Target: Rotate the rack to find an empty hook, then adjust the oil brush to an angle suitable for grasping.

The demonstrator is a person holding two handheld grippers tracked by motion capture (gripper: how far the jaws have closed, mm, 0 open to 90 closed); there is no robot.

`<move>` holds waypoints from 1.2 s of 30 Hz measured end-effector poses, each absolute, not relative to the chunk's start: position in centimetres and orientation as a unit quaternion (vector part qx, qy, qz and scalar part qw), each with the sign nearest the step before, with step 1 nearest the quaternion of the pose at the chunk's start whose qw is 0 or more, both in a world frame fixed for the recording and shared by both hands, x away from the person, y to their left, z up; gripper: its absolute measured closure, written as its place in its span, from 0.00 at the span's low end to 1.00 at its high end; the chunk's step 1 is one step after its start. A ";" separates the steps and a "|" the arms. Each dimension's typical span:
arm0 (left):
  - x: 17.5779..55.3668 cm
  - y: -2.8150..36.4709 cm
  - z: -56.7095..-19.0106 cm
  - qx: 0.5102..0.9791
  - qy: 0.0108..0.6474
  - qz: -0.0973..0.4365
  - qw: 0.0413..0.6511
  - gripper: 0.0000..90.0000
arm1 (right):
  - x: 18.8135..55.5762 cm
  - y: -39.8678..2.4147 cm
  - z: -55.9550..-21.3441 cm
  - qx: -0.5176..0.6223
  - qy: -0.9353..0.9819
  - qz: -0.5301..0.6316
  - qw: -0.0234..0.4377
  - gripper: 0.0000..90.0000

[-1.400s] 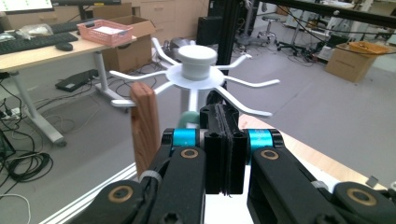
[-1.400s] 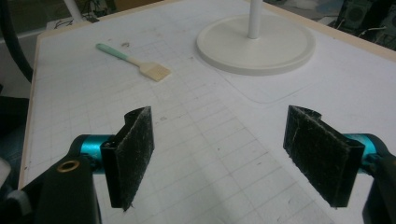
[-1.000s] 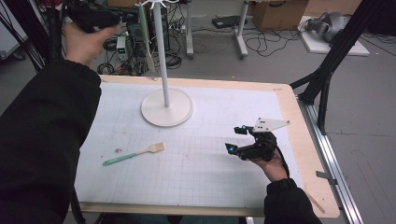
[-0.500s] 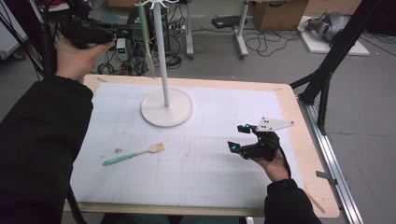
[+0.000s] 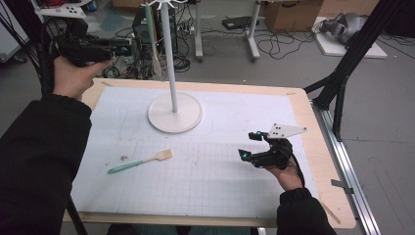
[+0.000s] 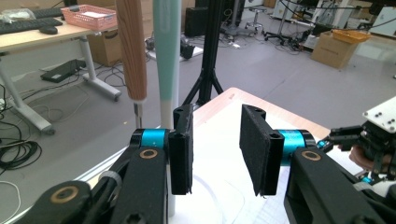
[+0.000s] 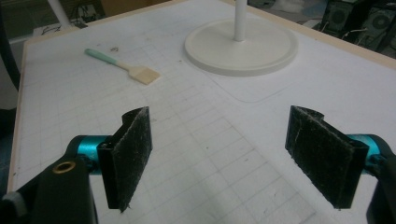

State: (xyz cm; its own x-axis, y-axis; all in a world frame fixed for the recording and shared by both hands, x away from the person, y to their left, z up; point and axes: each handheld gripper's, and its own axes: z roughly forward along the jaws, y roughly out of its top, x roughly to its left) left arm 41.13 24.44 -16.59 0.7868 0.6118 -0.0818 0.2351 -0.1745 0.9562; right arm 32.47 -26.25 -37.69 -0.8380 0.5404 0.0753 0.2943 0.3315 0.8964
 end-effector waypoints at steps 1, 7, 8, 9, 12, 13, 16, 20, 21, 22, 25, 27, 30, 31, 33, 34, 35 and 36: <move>41.0 24.5 -16.9 0.751 0.282 0.164 0.575 0.71 | 32.4 -26.3 -37.7 0.260 0.807 0.518 0.118 0.24; 40.3 24.9 -18.6 0.754 0.281 0.163 0.571 0.69 | 32.3 -26.4 -37.7 0.260 0.807 0.517 0.121 0.24; 40.2 25.1 -18.9 0.753 0.283 0.161 0.572 0.69 | 32.3 -26.4 -37.7 0.260 0.807 0.516 0.120 0.24; 40.2 25.2 -19.2 0.753 0.282 0.160 0.572 0.69 | 32.3 -26.3 -37.7 0.261 0.807 0.516 0.120 0.24; 39.9 25.4 -20.1 0.753 0.284 0.159 0.571 0.68 | 32.3 -26.3 -37.7 0.262 0.807 0.516 0.121 0.24; 39.8 25.5 -20.4 0.753 0.284 0.158 0.572 0.68 | 32.3 -26.3 -37.7 0.262 0.807 0.515 0.120 0.24; 39.5 25.6 -21.1 0.757 0.283 0.156 0.569 0.66 | 32.3 -26.4 -37.8 0.262 0.807 0.515 0.120 0.24; 38.9 25.5 -22.4 0.756 0.280 0.152 0.572 0.65 | 32.4 -26.4 -37.9 0.260 0.809 0.514 0.120 0.24; 38.7 25.4 -22.7 0.757 0.279 0.155 0.571 0.65 | 32.4 -26.4 -37.9 0.262 0.809 0.513 0.119 0.24; 38.6 25.4 -23.0 0.758 0.279 0.156 0.568 0.65 | 32.3 -26.4 -37.9 0.262 0.809 0.512 0.117 0.24; 38.1 25.3 -24.1 0.765 0.282 0.158 0.557 0.64 | 32.1 -26.3 -38.0 0.260 0.811 0.510 0.119 0.24; 37.8 25.5 -24.7 0.765 0.283 0.156 0.558 0.63 | 32.1 -26.3 -38.0 0.259 0.812 0.509 0.122 0.24; 37.2 25.6 -25.5 0.763 0.285 0.156 0.559 0.62 | 31.9 -26.3 -38.0 0.259 0.812 0.508 0.123 0.24; 37.0 25.7 -25.8 0.763 0.285 0.157 0.559 0.62 | 31.9 -26.3 -38.0 0.260 0.812 0.508 0.123 0.24; 36.5 25.8 -26.2 0.762 0.284 0.157 0.560 0.61 | 31.9 -26.2 -38.0 0.260 0.812 0.508 0.123 0.24; 36.3 25.9 -26.4 0.761 0.284 0.157 0.562 0.61 | 31.9 -26.2 -38.0 0.259 0.812 0.508 0.122 0.24; 36.1 25.9 -26.6 0.760 0.284 0.159 0.562 0.60 | 31.9 -26.2 -38.0 0.259 0.812 0.508 0.123 0.24; 35.9 26.0 -26.8 0.762 0.284 0.159 0.560 0.60 | 31.9 -26.1 -38.0 0.258 0.813 0.507 0.123 0.24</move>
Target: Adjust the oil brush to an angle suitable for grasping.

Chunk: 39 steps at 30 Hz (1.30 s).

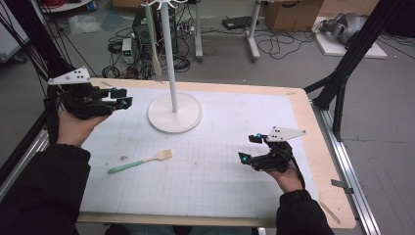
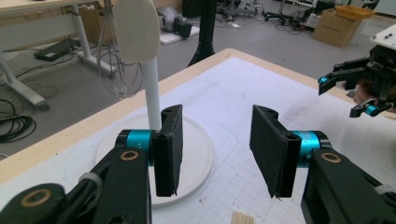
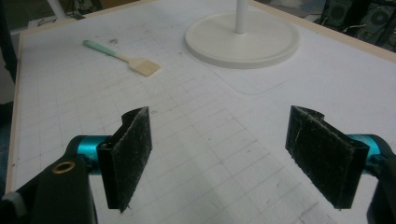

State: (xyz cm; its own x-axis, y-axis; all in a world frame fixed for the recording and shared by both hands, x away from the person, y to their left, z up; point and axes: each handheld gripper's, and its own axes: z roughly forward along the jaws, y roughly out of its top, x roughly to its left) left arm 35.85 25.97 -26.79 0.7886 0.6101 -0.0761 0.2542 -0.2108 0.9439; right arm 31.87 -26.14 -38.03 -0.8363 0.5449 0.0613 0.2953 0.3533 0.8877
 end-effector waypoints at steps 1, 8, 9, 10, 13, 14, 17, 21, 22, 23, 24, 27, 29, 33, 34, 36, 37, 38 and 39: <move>35.7 26.0 -27.0 0.763 0.284 0.159 0.559 0.59 | 31.9 -26.1 -38.1 0.259 0.813 0.506 0.124 0.24; 34.5 26.3 -28.5 0.766 0.283 0.157 0.555 0.56 | 31.8 -26.0 -38.1 0.255 0.813 0.507 0.128 0.24; 34.4 26.3 -28.7 0.769 0.282 0.158 0.552 0.56 | 31.7 -26.0 -38.1 0.256 0.813 0.508 0.127 0.24; 34.2 26.3 -28.9 0.771 0.280 0.159 0.549 0.56 | 31.7 -26.0 -38.1 0.255 0.813 0.508 0.128 0.24; 33.7 26.1 -29.6 0.776 0.272 0.162 0.545 0.54 | 31.7 -26.0 -38.2 0.257 0.813 0.506 0.127 0.24; 33.5 26.1 -29.8 0.778 0.269 0.164 0.543 0.54 | 31.7 -26.0 -38.2 0.259 0.814 0.506 0.125 0.24; 33.0 26.1 -30.6 0.783 0.267 0.162 0.538 0.53 | 31.7 -25.9 -38.3 0.256 0.814 0.506 0.125 0.24; 32.5 26.1 -31.9 0.785 0.268 0.161 0.534 0.52 | 31.8 -25.9 -38.3 0.257 0.814 0.506 0.123 0.24; 32.4 26.2 -32.1 0.787 0.267 0.161 0.533 0.52 | 31.7 -25.9 -38.4 0.259 0.815 0.504 0.123 0.24; 32.2 26.2 -32.4 0.787 0.265 0.161 0.533 0.51 | 31.8 -25.9 -38.4 0.259 0.815 0.503 0.123 0.24; 32.1 26.2 -32.7 0.788 0.267 0.161 0.532 0.51 | 31.7 -25.9 -38.4 0.259 0.815 0.503 0.122 0.24; 31.9 26.3 -33.4 0.792 0.264 0.158 0.527 0.51 | 31.8 -25.9 -38.5 0.260 0.815 0.504 0.122 0.24; 31.8 26.4 -34.0 0.794 0.261 0.156 0.526 0.51 | 31.8 -25.9 -38.5 0.259 0.815 0.503 0.124 0.24; 31.8 26.4 -35.1 0.801 0.258 0.150 0.520 0.49 | 31.9 -25.9 -38.6 0.261 0.816 0.501 0.123 0.24; 31.9 26.4 -35.3 0.802 0.258 0.150 0.518 0.48 | 31.9 -25.9 -38.6 0.262 0.816 0.501 0.122 0.24; 32.0 26.4 -35.9 0.803 0.256 0.146 0.518 0.47 | 31.9 -25.9 -38.7 0.261 0.817 0.499 0.124 0.24; 32.0 26.4 -36.1 0.804 0.253 0.143 0.519 0.47 | 31.9 -25.9 -38.7 0.261 0.817 0.499 0.124 0.24; 32.0 26.5 -36.4 0.806 0.250 0.140 0.519 0.47 | 31.9 -25.9 -38.7 0.261 0.817 0.499 0.124 0.24; 32.1 26.5 -36.6 0.806 0.249 0.137 0.519 0.47 | 31.9 -25.9 -38.7 0.261 0.817 0.499 0.124 0.24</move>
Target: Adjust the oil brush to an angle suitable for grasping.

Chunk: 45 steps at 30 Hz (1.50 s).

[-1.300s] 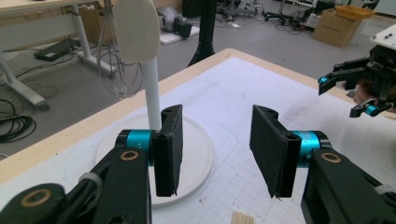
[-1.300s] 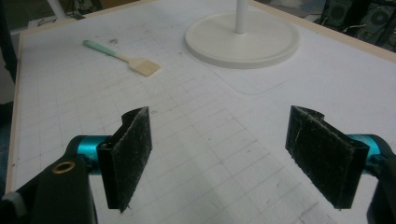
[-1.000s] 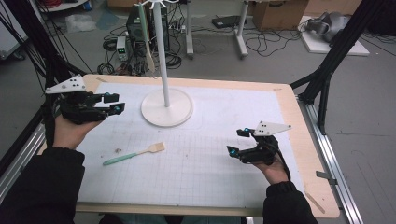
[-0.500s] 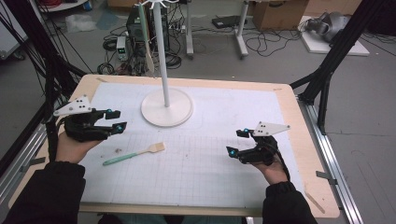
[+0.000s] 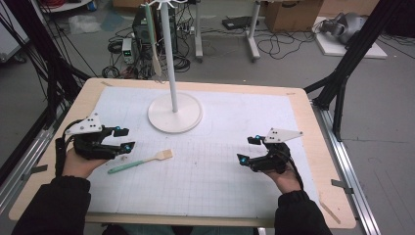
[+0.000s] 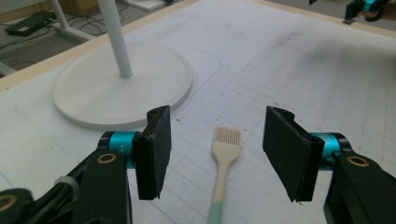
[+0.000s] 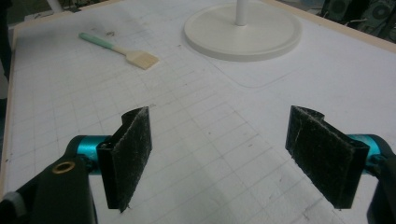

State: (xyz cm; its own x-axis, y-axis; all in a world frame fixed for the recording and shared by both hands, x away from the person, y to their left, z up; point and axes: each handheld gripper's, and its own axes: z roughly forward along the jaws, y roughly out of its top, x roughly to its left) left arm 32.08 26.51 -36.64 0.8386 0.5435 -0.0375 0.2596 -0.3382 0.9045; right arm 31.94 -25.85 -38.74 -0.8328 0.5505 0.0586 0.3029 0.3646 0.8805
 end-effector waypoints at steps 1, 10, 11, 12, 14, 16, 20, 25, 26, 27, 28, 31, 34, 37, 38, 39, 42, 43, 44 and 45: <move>32.1 26.5 -36.9 0.807 0.249 0.134 0.518 0.47 | 31.9 -25.8 -38.7 0.262 0.817 0.499 0.121 0.24; 32.6 27.1 -39.1 0.822 0.251 0.129 0.495 0.47 | 32.0 -25.8 -38.9 0.259 0.819 0.497 0.122 0.24; 32.7 27.1 -39.3 0.822 0.252 0.121 0.497 0.48 | 32.0 -25.8 -38.9 0.259 0.819 0.497 0.122 0.24; 32.8 27.2 -39.5 0.824 0.250 0.112 0.496 0.50 | 31.9 -25.8 -38.9 0.260 0.820 0.496 0.119 0.24; 32.9 27.2 -39.8 0.831 0.251 0.109 0.485 0.52 | 32.0 -25.7 -38.9 0.261 0.820 0.496 0.119 0.24; 33.0 27.2 -40.1 0.835 0.250 0.103 0.479 0.53 | 31.9 -25.7 -39.0 0.261 0.820 0.495 0.117 0.24; 33.0 26.9 -40.6 0.841 0.249 0.104 0.469 0.55 | 32.0 -25.7 -39.1 0.259 0.821 0.494 0.118 0.24; 33.1 26.8 -41.4 0.848 0.253 0.106 0.453 0.56 | 32.0 -25.8 -39.2 0.262 0.822 0.492 0.118 0.24; 33.1 26.7 -41.6 0.849 0.254 0.105 0.451 0.56 | 32.0 -25.8 -39.2 0.262 0.822 0.492 0.117 0.24; 33.1 26.7 -41.7 0.851 0.253 0.105 0.448 0.56 | 32.0 -25.8 -39.3 0.263 0.822 0.492 0.115 0.23; 33.1 26.7 -41.9 0.852 0.254 0.103 0.445 0.56 | 32.0 -25.8 -39.3 0.264 0.822 0.491 0.115 0.23; 33.3 26.5 -42.4 0.860 0.254 0.095 0.433 0.58 | 32.0 -25.7 -39.5 0.265 0.824 0.489 0.111 0.23; 33.5 26.1 -42.9 0.867 0.255 0.089 0.418 0.60 | 32.1 -25.6 -39.6 0.262 0.825 0.487 0.112 0.23; 33.6 25.9 -43.2 0.873 0.252 0.086 0.408 0.63 | 32.1 -25.5 -39.7 0.263 0.827 0.485 0.111 0.23; 33.6 25.8 -43.3 0.874 0.252 0.085 0.406 0.64 | 32.1 -25.5 -39.7 0.263 0.827 0.485 0.110 0.23; 33.7 25.8 -43.3 0.876 0.251 0.084 0.404 0.64 | 32.1 -25.5 -39.7 0.263 0.826 0.485 0.110 0.23; 33.7 25.7 -43.4 0.876 0.249 0.083 0.404 0.68 | 32.1 -25.5 -39.7 0.263 0.826 0.486 0.109 0.23; 33.7 25.7 -43.5 0.876 0.249 0.081 0.404 0.69 | 32.1 -25.5 -39.7 0.262 0.827 0.485 0.110 0.23; 33.7 25.6 -43.5 0.878 0.246 0.080 0.403 0.69 | 32.1 -25.5 -39.7 0.262 0.827 0.485 0.111 0.23; 33.7 25.5 -43.6 0.879 0.245 0.078 0.402 0.70 | 32.1 -25.5 -39.8 0.262 0.827 0.485 0.110 0.23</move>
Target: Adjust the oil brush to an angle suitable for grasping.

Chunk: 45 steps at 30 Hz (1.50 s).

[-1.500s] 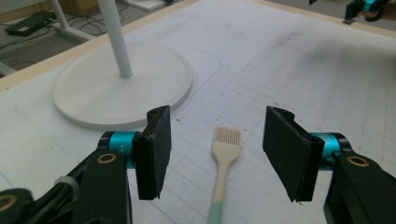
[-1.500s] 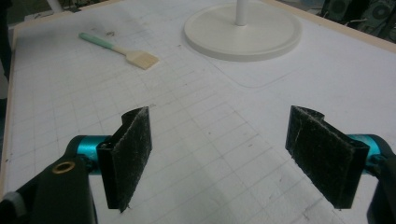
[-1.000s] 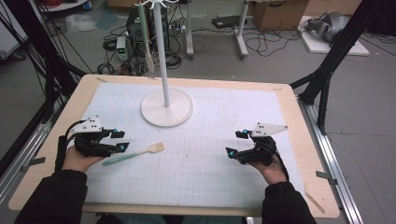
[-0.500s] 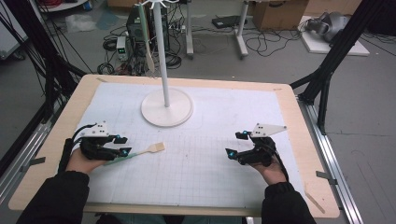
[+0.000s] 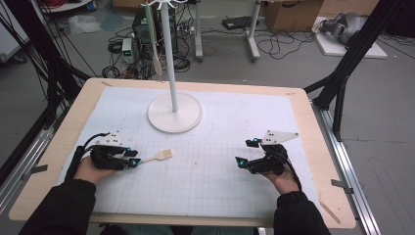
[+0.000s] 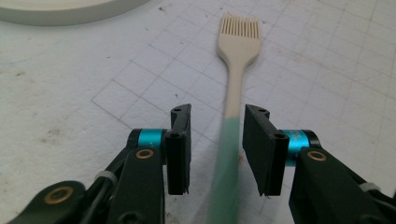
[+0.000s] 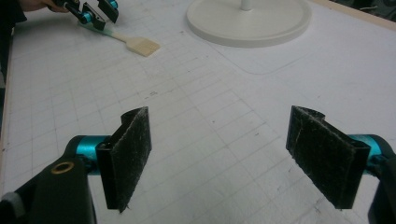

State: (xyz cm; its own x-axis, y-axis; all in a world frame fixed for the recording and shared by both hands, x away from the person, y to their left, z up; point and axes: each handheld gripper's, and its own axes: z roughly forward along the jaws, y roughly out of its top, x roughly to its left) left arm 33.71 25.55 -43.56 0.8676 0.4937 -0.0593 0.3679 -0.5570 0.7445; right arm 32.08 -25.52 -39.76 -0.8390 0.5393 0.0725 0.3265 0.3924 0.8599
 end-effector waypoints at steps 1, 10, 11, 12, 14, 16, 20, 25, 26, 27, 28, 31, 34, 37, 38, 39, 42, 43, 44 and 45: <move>33.7 25.5 -43.6 0.878 0.244 0.079 0.403 0.70 | 32.1 -25.5 -39.8 0.263 0.827 0.485 0.110 0.23; 33.7 24.9 -43.9 0.886 0.239 0.067 0.392 0.77 | 32.1 -25.5 -39.8 0.261 0.827 0.486 0.111 0.23; 33.7 24.9 -44.0 0.887 0.238 0.069 0.390 0.77 | 32.1 -25.5 -39.8 0.261 0.827 0.486 0.111 0.23; 33.7 24.8 -44.0 0.887 0.238 0.071 0.390 0.78 | 32.1 -25.4 -39.8 0.261 0.827 0.486 0.111 0.23; 33.7 24.7 -44.0 0.887 0.238 0.070 0.389 0.78 | 32.1 -25.4 -39.8 0.260 0.827 0.486 0.111 0.23; 33.6 24.7 -43.9 0.888 0.238 0.076 0.385 0.79 | 32.1 -25.4 -39.8 0.260 0.827 0.486 0.112 0.23; 33.4 24.5 -43.9 0.891 0.233 0.088 0.379 0.83 | 32.0 -25.4 -39.8 0.262 0.827 0.485 0.111 0.23; 33.2 24.3 -43.9 0.892 0.233 0.088 0.378 0.88 | 32.0 -25.3 -39.8 0.260 0.828 0.485 0.109 0.23; 33.2 24.4 -43.9 0.892 0.232 0.089 0.377 0.88 | 32.0 -25.3 -39.9 0.260 0.829 0.484 0.110 0.23; 33.2 24.3 -43.9 0.892 0.231 0.091 0.378 0.88 | 32.0 -25.3 -39.9 0.260 0.829 0.483 0.110 0.23; 33.2 24.3 -43.9 0.892 0.231 0.092 0.378 0.88 | 32.0 -25.3 -39.9 0.260 0.828 0.484 0.109 0.23; 33.2 24.3 -43.9 0.893 0.231 0.093 0.376 0.89 | 32.0 -25.2 -40.0 0.259 0.830 0.483 0.109 0.23; 33.2 24.3 -43.8 0.892 0.234 0.088 0.376 0.89 | 32.0 -25.1 -40.0 0.259 0.832 0.479 0.109 0.23; 33.2 24.3 -43.8 0.892 0.236 0.086 0.376 0.90 | 32.0 -24.9 -40.1 0.253 0.836 0.474 0.111 0.23; 33.2 24.3 -43.8 0.892 0.237 0.084 0.376 0.90 | 32.0 -24.9 -40.1 0.254 0.836 0.474 0.110 0.23; 33.2 24.3 -43.8 0.891 0.237 0.082 0.377 0.90 | 32.0 -24.8 -40.1 0.253 0.837 0.472 0.111 0.23; 33.2 24.3 -43.7 0.892 0.239 0.084 0.375 0.90 | 32.0 -24.8 -40.1 0.253 0.838 0.471 0.111 0.23; 33.2 24.3 -43.7 0.891 0.239 0.084 0.376 0.90 | 32.0 -24.8 -40.1 0.252 0.838 0.471 0.110 0.23; 33.2 24.3 -43.7 0.891 0.239 0.083 0.376 0.90 | 32.0 -24.7 -40.1 0.252 0.838 0.472 0.110 0.23; 33.1 24.3 -43.7 0.892 0.239 0.084 0.376 0.90 | 32.0 -24.7 -40.1 0.252 0.838 0.472 0.110 0.23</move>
